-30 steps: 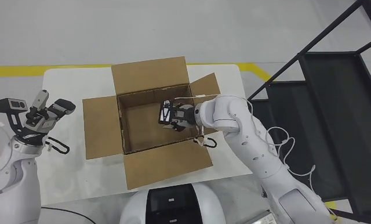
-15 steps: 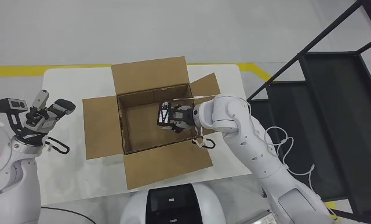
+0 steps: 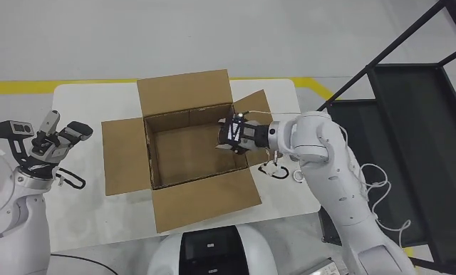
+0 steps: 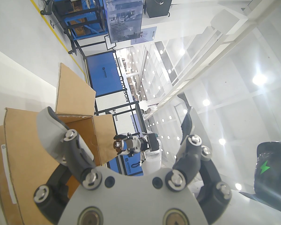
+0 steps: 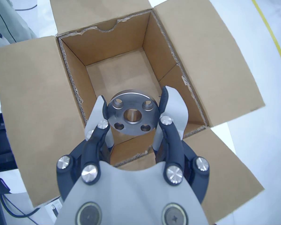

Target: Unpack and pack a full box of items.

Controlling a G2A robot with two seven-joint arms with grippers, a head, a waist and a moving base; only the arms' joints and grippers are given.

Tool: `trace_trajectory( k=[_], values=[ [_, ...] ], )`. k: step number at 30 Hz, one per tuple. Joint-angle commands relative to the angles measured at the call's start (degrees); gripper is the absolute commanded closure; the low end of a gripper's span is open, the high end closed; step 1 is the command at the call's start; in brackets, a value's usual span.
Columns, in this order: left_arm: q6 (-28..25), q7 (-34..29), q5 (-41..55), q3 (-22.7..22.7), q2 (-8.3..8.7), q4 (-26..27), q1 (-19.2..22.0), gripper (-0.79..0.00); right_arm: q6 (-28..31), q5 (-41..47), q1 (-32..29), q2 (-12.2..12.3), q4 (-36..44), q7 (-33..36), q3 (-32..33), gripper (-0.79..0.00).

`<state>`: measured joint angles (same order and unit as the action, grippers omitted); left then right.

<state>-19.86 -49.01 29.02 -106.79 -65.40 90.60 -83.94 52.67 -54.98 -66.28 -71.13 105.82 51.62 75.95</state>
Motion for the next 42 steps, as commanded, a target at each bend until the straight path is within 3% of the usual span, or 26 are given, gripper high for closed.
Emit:
trace_trajectory(
  k=[1,10,32,42],
  values=[
    [0.00,0.00,0.00,0.00,0.00,0.00,0.00,-0.785,0.16,2.02,-3.46,1.47,2.79,-0.16,5.03,0.000],
    [0.00,0.00,0.00,0.00,0.00,0.00,0.00,-0.785,0.54,13.89,-15.07,5.99,8.57,-0.55,20.35,0.000],
    [0.00,0.00,0.00,0.00,0.00,0.00,0.00,-0.785,-0.03,15.94,-15.67,6.46,8.24,-0.54,21.00,0.000],
    [0.00,0.00,0.00,0.00,0.00,0.00,0.00,-0.785,0.61,16.86,-24.53,8.37,6.60,-0.62,32.25,0.000]
  ],
)
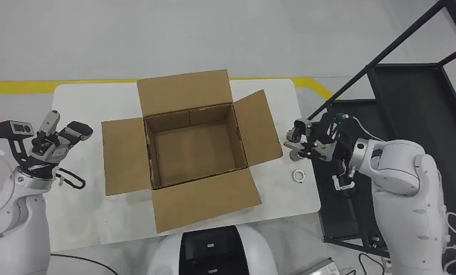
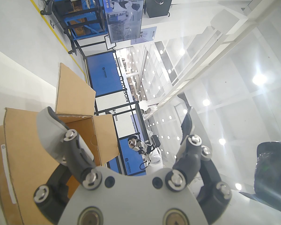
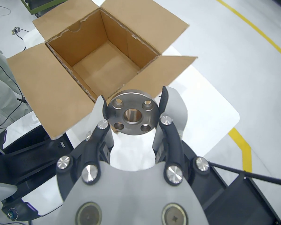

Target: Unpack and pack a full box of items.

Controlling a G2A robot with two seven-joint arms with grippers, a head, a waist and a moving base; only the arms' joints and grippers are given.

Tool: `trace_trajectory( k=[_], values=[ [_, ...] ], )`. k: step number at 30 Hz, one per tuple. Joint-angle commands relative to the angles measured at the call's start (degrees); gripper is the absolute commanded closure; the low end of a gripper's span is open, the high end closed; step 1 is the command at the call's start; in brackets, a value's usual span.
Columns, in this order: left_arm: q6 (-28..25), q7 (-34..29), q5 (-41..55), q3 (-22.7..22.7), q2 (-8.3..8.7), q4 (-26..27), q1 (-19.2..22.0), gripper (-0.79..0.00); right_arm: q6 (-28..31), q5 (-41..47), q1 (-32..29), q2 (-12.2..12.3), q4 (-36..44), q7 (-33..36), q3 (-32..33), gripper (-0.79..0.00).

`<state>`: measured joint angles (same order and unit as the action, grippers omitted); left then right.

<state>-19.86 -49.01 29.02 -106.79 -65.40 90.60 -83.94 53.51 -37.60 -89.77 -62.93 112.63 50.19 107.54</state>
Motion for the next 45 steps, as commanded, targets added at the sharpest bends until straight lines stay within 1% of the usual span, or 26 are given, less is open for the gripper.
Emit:
trace_trajectory(
  k=[1,5,10,12,14,16,20,26,33,36,43,44,45],
  values=[
    [0.00,0.00,0.00,0.00,0.00,0.00,0.00,-0.785,-0.72,-1.42,-2.06,0.34,-0.27,1.31,0.75,0.000],
    [0.00,0.00,0.00,0.00,0.00,0.00,0.00,-0.785,-0.68,-2.76,-4.95,0.81,-1.67,1.26,-0.41,0.000],
    [0.00,0.00,0.00,0.00,0.00,0.00,0.00,-0.785,-3.09,-8.84,-6.19,1.15,-4.90,1.13,-1.98,0.000],
    [0.00,0.00,0.00,0.00,0.00,0.00,0.00,-0.785,-3.62,-12.24,-6.66,1.23,-6.21,1.13,-3.56,0.000],
    [0.00,0.00,0.00,0.00,0.00,0.00,0.00,-0.785,-3.98,-13.61,-6.93,1.23,-8.11,-0.03,-5.43,0.000],
    [0.00,0.00,0.00,0.00,0.00,0.00,0.00,-0.785,-5.11,-14.16,-6.48,1.21,-10.44,-1.44,-6.77,0.000],
    [0.00,0.00,0.00,0.00,0.00,0.00,0.00,-0.785,-6.99,-18.83,-4.80,1.35,-14.32,-1.85,-9.70,0.000],
    [0.00,0.00,0.00,0.00,0.00,0.00,0.00,-0.785,-8.32,-25.12,-4.10,1.39,-17.26,-3.69,-14.54,0.000],
    [0.00,0.00,0.00,0.00,0.00,0.00,0.00,-0.785,-12.22,-31.27,-2.30,1.15,-20.40,-7.48,-19.88,0.000],
    [0.00,0.00,0.00,0.00,0.00,0.00,0.00,-0.785,-13.44,-32.08,-1.14,0.95,-21.85,-9.00,-22.19,0.000],
    [0.00,0.00,0.00,0.00,0.00,0.00,0.00,-0.785,-15.80,-33.76,1.35,0.65,-24.13,-9.59,-26.26,0.000],
    [0.00,0.00,0.00,0.00,0.00,0.00,0.00,-0.785,-16.13,-34.09,1.57,0.64,-24.35,-9.66,-26.63,-0.120],
    [0.00,0.00,0.00,0.00,0.00,0.00,0.00,-0.785,-16.45,-34.40,1.75,0.63,-24.59,-9.71,-27.01,-0.296]
  ],
)
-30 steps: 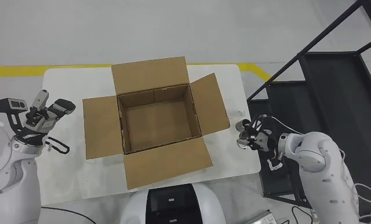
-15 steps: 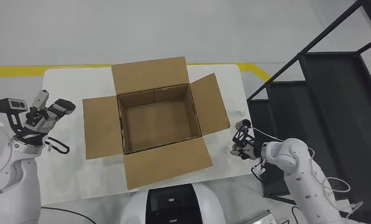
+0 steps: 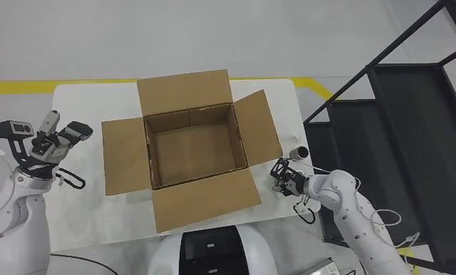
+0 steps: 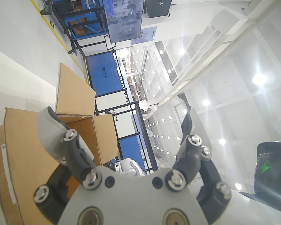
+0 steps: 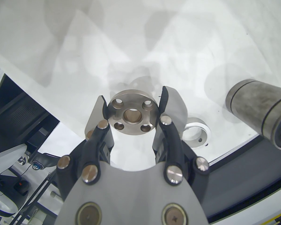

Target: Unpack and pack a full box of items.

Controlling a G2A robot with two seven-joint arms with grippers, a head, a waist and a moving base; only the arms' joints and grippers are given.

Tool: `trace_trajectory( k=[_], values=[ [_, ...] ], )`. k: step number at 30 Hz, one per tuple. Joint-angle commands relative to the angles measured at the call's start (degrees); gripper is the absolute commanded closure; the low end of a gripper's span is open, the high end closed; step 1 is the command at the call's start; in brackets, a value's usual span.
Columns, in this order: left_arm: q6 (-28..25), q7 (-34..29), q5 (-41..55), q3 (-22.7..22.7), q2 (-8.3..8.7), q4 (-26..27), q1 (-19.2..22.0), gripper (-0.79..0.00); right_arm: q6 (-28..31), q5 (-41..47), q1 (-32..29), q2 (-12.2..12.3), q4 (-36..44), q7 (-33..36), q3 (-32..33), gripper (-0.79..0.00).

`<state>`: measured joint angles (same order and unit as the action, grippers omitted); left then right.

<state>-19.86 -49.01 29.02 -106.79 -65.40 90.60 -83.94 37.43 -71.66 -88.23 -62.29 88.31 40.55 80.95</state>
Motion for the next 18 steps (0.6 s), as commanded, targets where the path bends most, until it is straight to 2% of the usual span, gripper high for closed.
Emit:
trace_trajectory(
  k=[1,2,3,13,18],
  values=[
    [0.00,0.00,0.00,0.00,0.00,0.00,0.00,-0.785,-0.66,-0.41,0.38,-0.04,-0.53,-0.17,-0.76,-0.382],
    [0.00,0.00,0.00,0.00,0.00,0.00,0.00,-0.785,-1.15,-0.28,0.56,-0.07,-0.86,-0.09,-1.02,-0.705],
    [0.00,0.00,0.00,0.00,0.00,0.00,0.00,-0.785,-1.54,-0.29,0.80,-0.09,-1.00,0.06,-1.32,-0.785],
    [0.00,0.00,0.00,0.00,0.00,0.00,0.00,-0.785,-2.63,0.25,1.60,0.13,-0.66,1.06,-2.15,-0.785],
    [0.00,0.00,0.00,0.00,0.00,0.00,0.00,-0.785,2.00,4.72,-1.84,1.10,4.09,2.45,1.82,-0.785]
  ],
)
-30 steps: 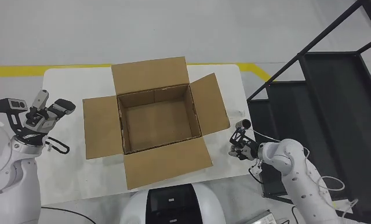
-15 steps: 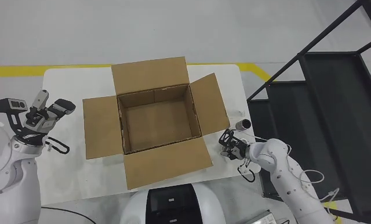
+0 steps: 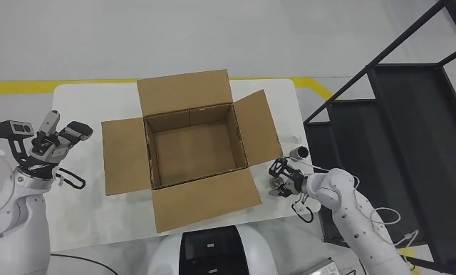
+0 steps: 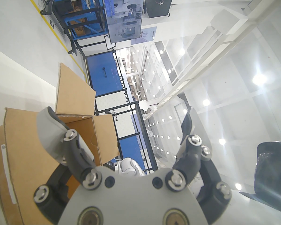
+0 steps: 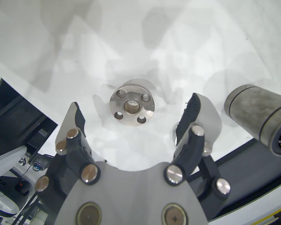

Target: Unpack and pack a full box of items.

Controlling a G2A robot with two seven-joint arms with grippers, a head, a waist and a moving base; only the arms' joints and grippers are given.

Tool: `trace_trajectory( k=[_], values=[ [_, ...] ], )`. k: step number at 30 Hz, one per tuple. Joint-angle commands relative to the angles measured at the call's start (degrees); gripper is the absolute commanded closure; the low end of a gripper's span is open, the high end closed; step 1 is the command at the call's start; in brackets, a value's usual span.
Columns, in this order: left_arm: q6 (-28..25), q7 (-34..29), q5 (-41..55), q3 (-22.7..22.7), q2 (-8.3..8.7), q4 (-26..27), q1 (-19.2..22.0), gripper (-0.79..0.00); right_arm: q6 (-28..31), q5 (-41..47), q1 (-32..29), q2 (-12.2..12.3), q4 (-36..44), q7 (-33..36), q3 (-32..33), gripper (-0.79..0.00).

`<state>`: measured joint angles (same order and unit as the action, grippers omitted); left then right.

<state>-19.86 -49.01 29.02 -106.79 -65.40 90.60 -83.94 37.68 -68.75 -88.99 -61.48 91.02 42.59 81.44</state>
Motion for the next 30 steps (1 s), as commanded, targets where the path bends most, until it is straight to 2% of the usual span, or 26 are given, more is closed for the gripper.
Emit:
trace_trajectory(
  k=[1,4,11,14,17,20,22,26,30],
  values=[
    [0.00,0.00,0.00,0.00,0.00,0.00,0.00,-0.785,2.99,3.17,-1.97,0.54,2.55,0.89,2.49,-0.785],
    [0.00,0.00,0.00,0.00,0.00,0.00,0.00,-0.785,7.41,9.26,-4.71,1.25,5.87,2.28,5.73,-0.785],
    [0.00,0.00,0.00,0.00,0.00,0.00,0.00,-0.785,14.82,31.80,-7.96,2.95,8.37,6.33,11.87,-0.785],
    [0.00,0.00,0.00,0.00,0.00,0.00,0.00,-0.785,14.80,38.56,-7.71,3.88,8.73,9.22,12.78,-0.785],
    [0.00,0.00,0.00,0.00,0.00,0.00,0.00,-0.785,14.16,40.43,-7.36,4.87,9.44,9.85,13.87,-0.785],
    [0.00,0.00,0.00,0.00,0.00,0.00,0.00,-0.785,14.15,38.06,-6.95,5.37,10.25,8.48,15.91,-0.785],
    [0.00,0.00,0.00,0.00,0.00,0.00,0.00,-0.785,13.07,29.67,-6.83,5.42,11.89,7.27,16.23,-0.785],
    [0.00,0.00,0.00,0.00,0.00,0.00,0.00,-0.785,11.06,15.09,-7.90,4.80,12.77,-3.19,13.28,-0.785],
    [0.00,0.00,0.00,0.00,0.00,0.00,0.00,-0.785,9.83,4.03,-8.16,4.48,11.40,-9.09,8.99,-0.785]
  ],
)
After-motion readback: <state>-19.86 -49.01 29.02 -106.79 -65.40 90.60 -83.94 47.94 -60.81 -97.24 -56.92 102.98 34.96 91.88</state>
